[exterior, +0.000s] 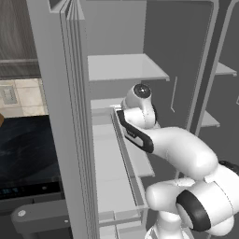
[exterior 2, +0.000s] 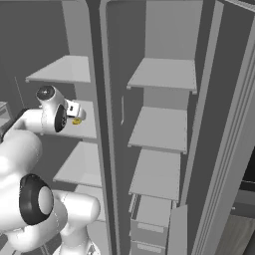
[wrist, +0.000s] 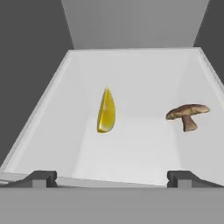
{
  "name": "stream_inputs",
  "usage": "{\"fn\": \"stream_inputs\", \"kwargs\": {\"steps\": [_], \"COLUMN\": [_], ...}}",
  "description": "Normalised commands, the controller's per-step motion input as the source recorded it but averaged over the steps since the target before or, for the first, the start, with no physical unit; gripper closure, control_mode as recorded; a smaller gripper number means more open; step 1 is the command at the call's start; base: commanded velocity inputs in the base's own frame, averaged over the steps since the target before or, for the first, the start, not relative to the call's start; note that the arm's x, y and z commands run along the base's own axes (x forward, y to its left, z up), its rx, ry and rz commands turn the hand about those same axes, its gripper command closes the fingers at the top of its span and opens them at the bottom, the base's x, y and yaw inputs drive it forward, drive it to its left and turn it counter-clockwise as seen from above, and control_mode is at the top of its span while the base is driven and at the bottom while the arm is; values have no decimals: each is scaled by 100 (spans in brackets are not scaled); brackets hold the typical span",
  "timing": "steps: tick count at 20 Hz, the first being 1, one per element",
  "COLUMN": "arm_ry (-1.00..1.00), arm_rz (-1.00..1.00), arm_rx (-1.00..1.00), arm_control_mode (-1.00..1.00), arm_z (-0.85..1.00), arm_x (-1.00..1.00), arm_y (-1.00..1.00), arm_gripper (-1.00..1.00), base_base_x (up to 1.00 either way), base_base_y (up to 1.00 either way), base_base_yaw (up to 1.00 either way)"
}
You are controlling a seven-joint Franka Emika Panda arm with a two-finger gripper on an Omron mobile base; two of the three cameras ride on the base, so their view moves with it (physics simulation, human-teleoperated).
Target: Take the lemon wedge from the fridge and place it on the plate with fish on the dining counter.
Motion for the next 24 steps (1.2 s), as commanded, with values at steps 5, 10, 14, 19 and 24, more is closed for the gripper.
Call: {"fn": "stream_inputs", "kwargs": {"steps": [5, 10, 14, 19, 24], "arm_ry": [8, 1, 0, -7, -3], "arm_rz": [0, 0, 1, 1, 0], "arm_rx": [0, 0, 0, 0, 0], "arm_control_mode": [-100, -100, -100, -100, -100], "arm_z": [-23, -49, -47, -5, 0], "arm_x": [37, 8, 0, 7, 27], "arm_y": [10, 3, 1, 1, 12], "arm_gripper": [-100, -100, -100, -100, -100], "base_base_x": [0, 0, 0, 0, 0], "base_base_y": [0, 0, 0, 0, 0], "base_base_yaw": [0, 0, 0, 0, 0]}}
